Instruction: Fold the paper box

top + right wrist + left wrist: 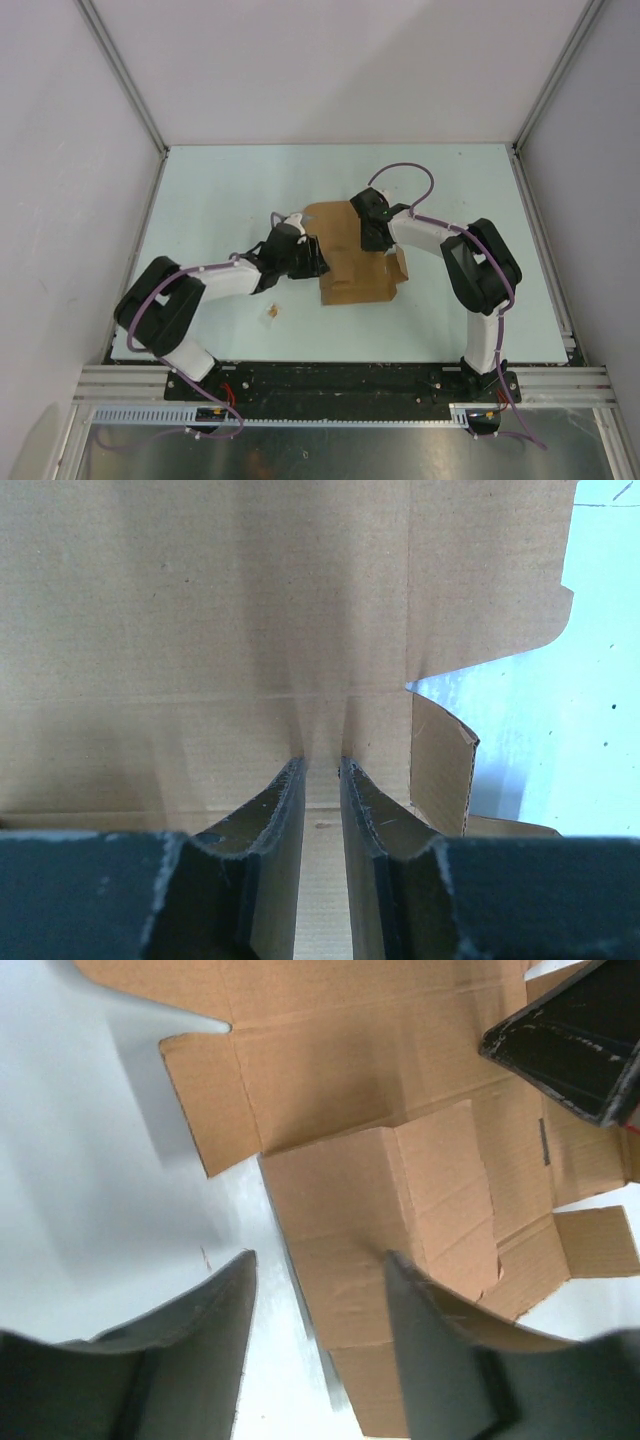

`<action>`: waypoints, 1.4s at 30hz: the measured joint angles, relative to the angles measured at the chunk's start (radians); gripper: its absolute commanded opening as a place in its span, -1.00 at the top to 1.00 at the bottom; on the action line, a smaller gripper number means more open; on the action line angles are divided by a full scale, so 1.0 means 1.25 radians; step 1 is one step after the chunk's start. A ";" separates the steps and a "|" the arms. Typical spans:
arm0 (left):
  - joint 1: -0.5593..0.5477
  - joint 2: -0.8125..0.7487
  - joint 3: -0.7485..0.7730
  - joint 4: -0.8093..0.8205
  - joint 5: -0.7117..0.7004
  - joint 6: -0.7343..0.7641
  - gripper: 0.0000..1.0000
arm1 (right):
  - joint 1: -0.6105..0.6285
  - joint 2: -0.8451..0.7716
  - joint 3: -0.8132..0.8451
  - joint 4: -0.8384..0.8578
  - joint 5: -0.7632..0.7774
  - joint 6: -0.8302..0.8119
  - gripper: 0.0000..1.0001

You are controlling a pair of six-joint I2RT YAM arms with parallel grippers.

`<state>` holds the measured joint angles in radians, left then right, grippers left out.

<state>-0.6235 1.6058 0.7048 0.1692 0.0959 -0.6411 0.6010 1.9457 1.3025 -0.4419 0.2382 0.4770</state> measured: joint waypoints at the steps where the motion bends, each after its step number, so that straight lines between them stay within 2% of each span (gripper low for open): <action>1: -0.001 -0.013 -0.001 -0.009 -0.004 0.004 -0.33 | 0.000 0.000 0.000 0.000 0.000 0.000 0.49; 7: -0.007 -0.109 -0.001 -0.065 -0.020 0.011 -0.38 | 0.000 0.000 0.000 0.001 -0.001 0.000 0.49; 8: -0.008 -0.157 -0.001 -0.079 -0.027 0.011 -0.42 | -0.001 0.000 0.000 0.001 -0.001 0.000 0.49; 12: -0.009 -0.182 0.000 -0.086 -0.032 0.011 -0.43 | -0.001 0.000 0.000 0.001 -0.002 0.000 0.49; 15: -0.013 -0.178 0.006 -0.089 -0.032 0.017 -0.47 | -0.001 0.000 0.000 0.002 -0.002 0.000 0.50; 22: -0.021 -0.117 0.025 -0.102 -0.032 0.032 -0.82 | -0.001 0.000 -0.001 0.002 -0.002 0.000 0.49; 28: -0.022 -0.102 0.042 -0.105 -0.029 0.032 -0.95 | -0.001 0.000 -0.001 0.002 -0.002 -0.001 0.50; 34: -0.031 -0.075 0.061 -0.095 -0.016 0.032 -0.95 | -0.001 0.000 -0.001 0.002 -0.003 -0.002 0.50; 42: -0.039 -0.020 0.062 -0.095 -0.012 0.031 -0.71 | -0.003 0.000 -0.001 0.002 -0.008 -0.003 0.50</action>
<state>-0.6720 1.5814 0.7818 0.0505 0.0811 -0.6022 0.5968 1.9461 1.3018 -0.4400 0.2283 0.4736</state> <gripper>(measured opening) 0.901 0.252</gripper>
